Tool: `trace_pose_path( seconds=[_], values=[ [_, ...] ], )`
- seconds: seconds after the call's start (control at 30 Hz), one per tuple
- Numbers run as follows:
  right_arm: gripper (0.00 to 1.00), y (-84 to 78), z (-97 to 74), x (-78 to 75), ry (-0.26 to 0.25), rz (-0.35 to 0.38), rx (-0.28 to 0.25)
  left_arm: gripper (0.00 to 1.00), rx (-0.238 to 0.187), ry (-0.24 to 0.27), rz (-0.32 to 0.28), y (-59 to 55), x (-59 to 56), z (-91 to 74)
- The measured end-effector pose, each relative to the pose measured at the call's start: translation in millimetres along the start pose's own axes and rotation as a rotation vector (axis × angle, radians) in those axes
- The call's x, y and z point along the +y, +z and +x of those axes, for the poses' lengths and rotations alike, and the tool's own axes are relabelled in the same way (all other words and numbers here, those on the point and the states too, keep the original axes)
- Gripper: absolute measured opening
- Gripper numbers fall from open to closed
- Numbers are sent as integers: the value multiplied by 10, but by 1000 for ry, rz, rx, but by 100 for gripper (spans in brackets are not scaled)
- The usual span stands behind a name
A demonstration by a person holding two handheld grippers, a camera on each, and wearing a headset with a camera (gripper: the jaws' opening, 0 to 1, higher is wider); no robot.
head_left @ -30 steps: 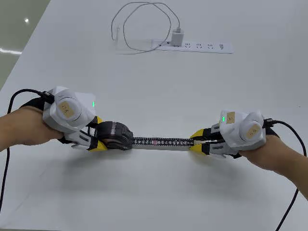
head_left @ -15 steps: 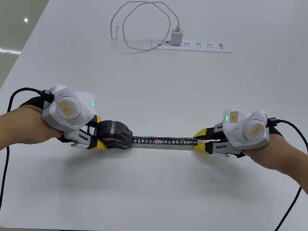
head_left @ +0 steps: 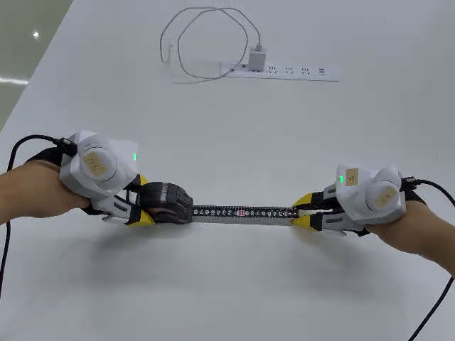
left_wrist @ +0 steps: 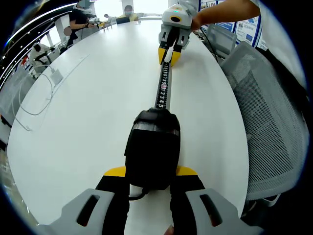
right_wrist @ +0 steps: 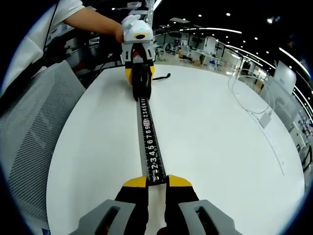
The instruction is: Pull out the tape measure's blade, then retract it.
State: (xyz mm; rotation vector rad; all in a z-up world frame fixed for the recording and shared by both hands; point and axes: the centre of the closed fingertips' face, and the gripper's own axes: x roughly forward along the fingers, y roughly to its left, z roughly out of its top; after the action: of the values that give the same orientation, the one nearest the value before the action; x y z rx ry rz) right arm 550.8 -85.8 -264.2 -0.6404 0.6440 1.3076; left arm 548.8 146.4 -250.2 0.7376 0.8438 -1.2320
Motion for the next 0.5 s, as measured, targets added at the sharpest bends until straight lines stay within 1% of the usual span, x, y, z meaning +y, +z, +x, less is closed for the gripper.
trace_pose_path(
  seconds=[0.13,0.5],
  values=[
    [7,-53,-27,5,0,6,11,27,6,-2,3,1,-1,1],
    [7,-131,-97,-8,-5,10,27,27,5,-2,3,0,-2,2]
  ],
)
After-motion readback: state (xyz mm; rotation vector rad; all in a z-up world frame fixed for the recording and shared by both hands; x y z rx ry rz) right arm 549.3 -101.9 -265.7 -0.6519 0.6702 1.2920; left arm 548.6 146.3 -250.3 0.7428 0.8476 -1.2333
